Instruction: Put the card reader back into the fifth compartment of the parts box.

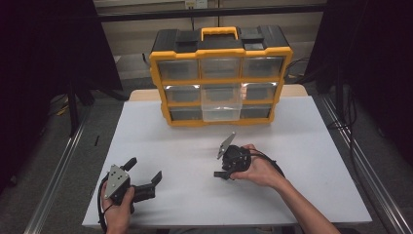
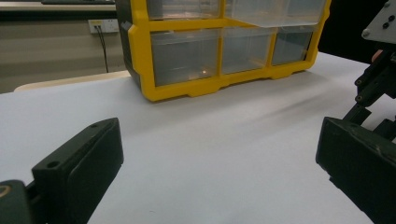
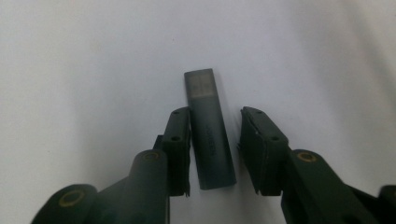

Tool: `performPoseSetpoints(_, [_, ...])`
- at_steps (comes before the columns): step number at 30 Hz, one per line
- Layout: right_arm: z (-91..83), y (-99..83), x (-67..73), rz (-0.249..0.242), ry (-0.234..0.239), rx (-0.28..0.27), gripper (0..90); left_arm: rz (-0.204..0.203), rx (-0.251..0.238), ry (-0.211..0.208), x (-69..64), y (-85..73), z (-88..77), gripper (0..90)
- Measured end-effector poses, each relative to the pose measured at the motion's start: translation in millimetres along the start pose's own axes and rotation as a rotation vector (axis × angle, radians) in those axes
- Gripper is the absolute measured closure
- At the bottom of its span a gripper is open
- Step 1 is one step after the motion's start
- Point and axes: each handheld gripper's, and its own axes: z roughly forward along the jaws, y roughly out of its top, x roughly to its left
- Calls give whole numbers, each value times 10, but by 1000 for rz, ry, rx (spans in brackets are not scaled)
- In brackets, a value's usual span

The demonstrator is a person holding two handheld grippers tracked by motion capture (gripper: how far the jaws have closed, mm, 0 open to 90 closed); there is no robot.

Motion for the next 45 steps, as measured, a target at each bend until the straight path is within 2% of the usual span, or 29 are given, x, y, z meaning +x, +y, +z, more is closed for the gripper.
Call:
performPoseSetpoints(8, [-7, 26, -5, 1, -3, 24, 740, -1, 3, 3, 9, -1, -8, 10])
performPoseSetpoints(10, [-6, 29, -14, 17, 6, 23, 741, -8, 4, 1, 2, -4, -5, 10])
performPoseSetpoints(12, [-7, 29, -7, 20, 0, 23, 741, 2, 4, 5, 8, -1, -7, 10])
performPoseSetpoints(15, [-8, 36, 7, 10, -13, 26, 741, -5, 5, 2, 6, -4, -4, 10])
performPoseSetpoints(22, [-15, 26, 2, 25, -10, 16, 741, -1, 2, 1, 10, -2, -9, 10])
performPoseSetpoints(28, [-38, -1, -23, 47, -8, -23, 742, -1, 1, -2, 14, 2, -14, 11])
performPoseSetpoints(33, [-100, -8, -29, 51, -30, -78, 742, -2, 0, -2, 13, 3, -17, 11])
performPoseSetpoints(41, [-159, -31, -30, 72, -32, -112, 741, -3, -2, -1, 16, 4, -18, 11])
performPoseSetpoints(45, [-200, -38, -34, 82, -46, -158, 741, -4, -4, 2, 20, 5, -21, 11])
